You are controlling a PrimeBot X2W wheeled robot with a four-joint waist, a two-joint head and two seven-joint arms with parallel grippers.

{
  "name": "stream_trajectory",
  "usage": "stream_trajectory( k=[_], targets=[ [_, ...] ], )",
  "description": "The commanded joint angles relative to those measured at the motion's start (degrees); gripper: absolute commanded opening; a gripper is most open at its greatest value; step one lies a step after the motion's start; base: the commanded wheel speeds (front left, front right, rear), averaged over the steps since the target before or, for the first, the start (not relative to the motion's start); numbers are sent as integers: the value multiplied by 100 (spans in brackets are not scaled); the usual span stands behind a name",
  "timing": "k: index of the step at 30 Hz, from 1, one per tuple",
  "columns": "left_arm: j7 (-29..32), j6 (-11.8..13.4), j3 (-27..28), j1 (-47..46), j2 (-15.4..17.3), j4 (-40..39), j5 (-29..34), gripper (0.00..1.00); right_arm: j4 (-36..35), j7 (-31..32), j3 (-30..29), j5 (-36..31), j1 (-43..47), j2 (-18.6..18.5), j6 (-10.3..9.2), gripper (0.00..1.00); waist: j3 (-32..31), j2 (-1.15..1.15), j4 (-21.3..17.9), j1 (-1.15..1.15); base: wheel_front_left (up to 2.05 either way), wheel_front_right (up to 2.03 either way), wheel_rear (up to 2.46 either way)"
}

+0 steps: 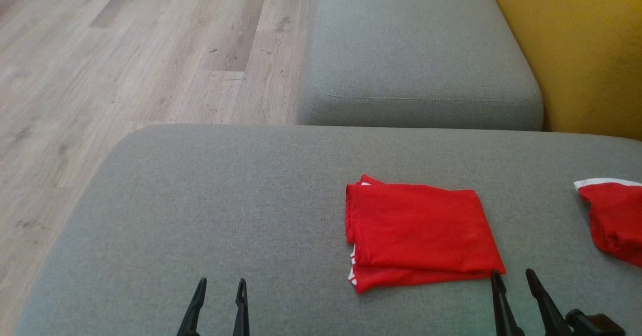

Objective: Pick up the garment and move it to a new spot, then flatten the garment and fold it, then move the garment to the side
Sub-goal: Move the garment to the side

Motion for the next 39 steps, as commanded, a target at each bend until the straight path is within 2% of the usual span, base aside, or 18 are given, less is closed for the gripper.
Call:
stream_trajectory(
  k=[1, 15, 27, 39],
  targets=[
    [-29, 11, 214, -214, -43, -145, 54, 100, -180, -77, 69, -62, -192, -47, 39, 100, 3, 0, 2, 0, 0, 0, 0],
    [-29, 67, 262, -214, -43, -159, 41, 100, -156, -77, 71, -142, -238, -47, 39, 100, 114, 0, -104, 0, 0, 0, 0],
    [-29, 162, 117, -348, -43, -323, 83, 100, -42, -78, -60, -202, -657, -81, 39, 100, 672, 0, -244, 0, 0, 0, 0],
    [-29, 237, -160, -667, -43, -460, 137, 100, 970, -71, -107, 150, -1916, -512, 39, 100, 1255, 0, -234, 0, 0, 0, 0]
  ],
)
